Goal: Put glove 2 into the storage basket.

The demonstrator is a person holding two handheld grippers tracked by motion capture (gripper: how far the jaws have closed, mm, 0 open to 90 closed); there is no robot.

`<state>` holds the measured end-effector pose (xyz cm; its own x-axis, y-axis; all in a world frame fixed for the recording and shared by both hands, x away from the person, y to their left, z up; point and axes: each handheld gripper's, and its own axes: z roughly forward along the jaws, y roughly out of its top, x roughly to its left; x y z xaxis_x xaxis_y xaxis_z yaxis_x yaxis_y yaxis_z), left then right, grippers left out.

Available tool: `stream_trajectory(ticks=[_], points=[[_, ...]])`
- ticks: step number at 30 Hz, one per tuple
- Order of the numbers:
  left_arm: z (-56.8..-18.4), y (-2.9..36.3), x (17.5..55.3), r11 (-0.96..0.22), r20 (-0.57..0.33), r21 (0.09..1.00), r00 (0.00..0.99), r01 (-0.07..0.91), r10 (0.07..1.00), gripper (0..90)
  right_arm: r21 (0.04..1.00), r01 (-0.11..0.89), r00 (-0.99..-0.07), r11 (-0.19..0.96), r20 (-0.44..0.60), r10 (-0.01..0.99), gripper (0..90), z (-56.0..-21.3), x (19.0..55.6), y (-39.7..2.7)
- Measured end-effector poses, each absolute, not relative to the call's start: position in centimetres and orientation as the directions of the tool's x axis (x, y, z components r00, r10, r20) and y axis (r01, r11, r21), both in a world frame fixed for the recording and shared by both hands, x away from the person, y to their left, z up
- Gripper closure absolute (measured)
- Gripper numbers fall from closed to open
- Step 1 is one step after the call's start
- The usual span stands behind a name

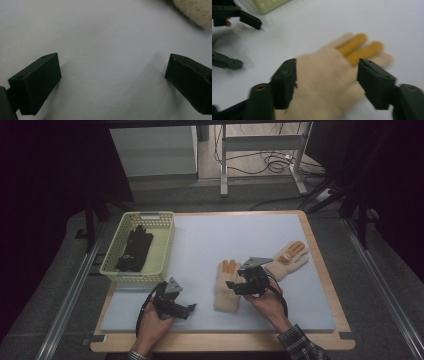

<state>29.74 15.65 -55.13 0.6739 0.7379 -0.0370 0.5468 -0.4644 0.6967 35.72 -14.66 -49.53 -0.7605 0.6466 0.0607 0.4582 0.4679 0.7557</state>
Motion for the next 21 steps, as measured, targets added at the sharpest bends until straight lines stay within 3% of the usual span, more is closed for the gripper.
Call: stream_trajectory(ticks=[1, 2, 5, 7, 14, 21], points=[[-55.1, 15.6, 29.7, -0.464, -0.037, 0.697, 0.674, 0.547, 0.738, 0.6, 0.754, 0.456, -0.758, 0.473, 0.052, 0.650, 45.0, -49.6, 35.7, -15.1], [-55.1, 15.6, 29.7, -0.463, -0.039, 0.697, 0.673, 0.548, 0.739, 0.5, 0.745, 0.456, -0.751, 0.488, 0.028, 0.660, 60.8, -49.9, 35.5, -16.4], [-55.1, 15.6, 29.7, -0.463, -0.039, 0.697, 0.673, 0.548, 0.739, 0.6, 0.729, 0.469, -0.747, 0.499, 0.027, 0.664, 73.6, -50.7, 35.3, -17.4], [-55.1, 15.6, 29.7, -0.463, -0.039, 0.697, 0.673, 0.548, 0.739, 0.5, 0.722, 0.477, -0.751, 0.501, 0.040, 0.659, 77.3, -51.5, 35.1, -17.8], [-55.1, 15.6, 29.7, -0.463, -0.038, 0.697, 0.673, 0.548, 0.738, 0.6, 0.731, 0.445, -0.789, 0.516, 0.048, 0.613, 78.0, -53.1, 33.8, -16.5], [-55.1, 15.6, 29.7, -0.463, -0.039, 0.697, 0.673, 0.548, 0.739, 0.6, 0.735, 0.434, -0.792, 0.521, 0.036, 0.609, 68.4, -52.6, 33.9, -16.6]])
